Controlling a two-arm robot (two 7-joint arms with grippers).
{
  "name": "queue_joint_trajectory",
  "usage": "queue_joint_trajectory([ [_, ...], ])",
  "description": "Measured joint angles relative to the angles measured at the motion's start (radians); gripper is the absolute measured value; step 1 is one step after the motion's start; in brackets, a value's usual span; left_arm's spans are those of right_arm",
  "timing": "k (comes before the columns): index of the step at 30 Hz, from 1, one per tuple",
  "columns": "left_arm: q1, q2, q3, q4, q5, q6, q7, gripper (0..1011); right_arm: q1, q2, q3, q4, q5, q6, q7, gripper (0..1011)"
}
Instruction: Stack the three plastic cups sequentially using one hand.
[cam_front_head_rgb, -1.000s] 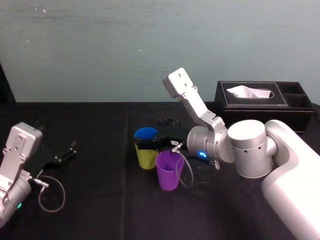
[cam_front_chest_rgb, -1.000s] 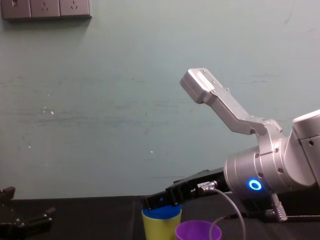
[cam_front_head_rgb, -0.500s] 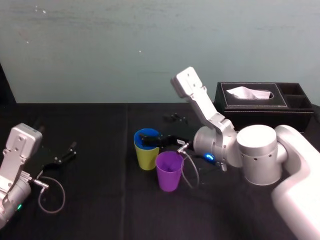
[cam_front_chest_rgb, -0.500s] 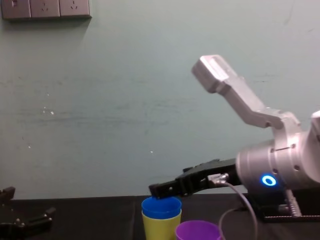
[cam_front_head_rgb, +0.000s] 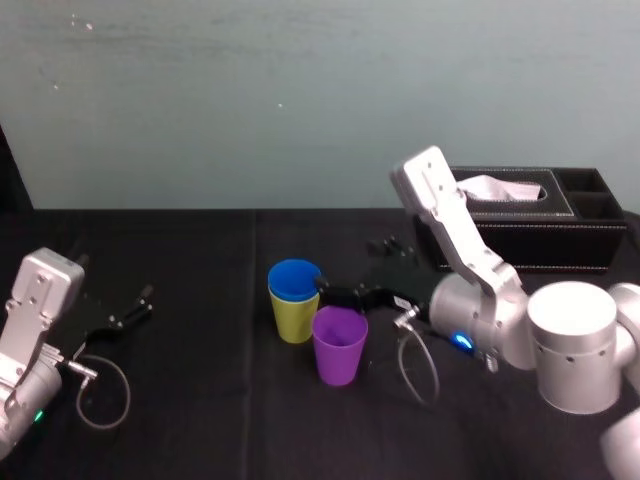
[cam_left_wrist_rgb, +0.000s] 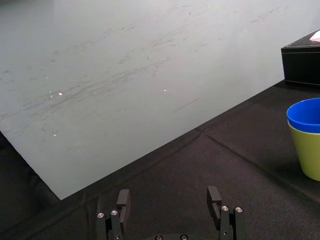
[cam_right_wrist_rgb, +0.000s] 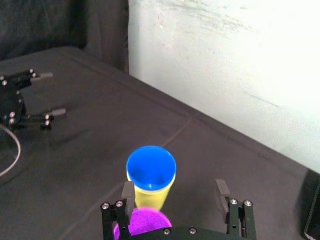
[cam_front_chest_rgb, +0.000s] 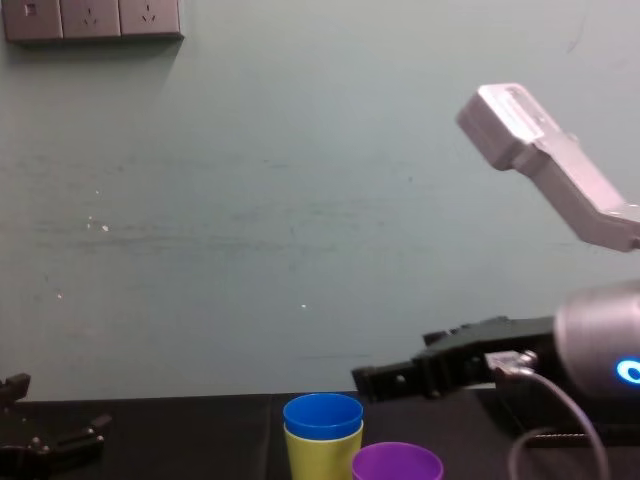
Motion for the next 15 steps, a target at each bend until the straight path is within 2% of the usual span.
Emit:
queue_joint_trajectory([
  [8,0.0,0.0,0.0,0.0,0.0,0.0,0.0,1000,-0.11,0.061,0.031,-0.127,0.013,0.081,0.008,1004],
  [15,0.0,0.0,0.0,0.0,0.0,0.0,0.0,1000,-0.196,0.086,0.059,-0.19,0.034,0.12,0.009,1004],
])
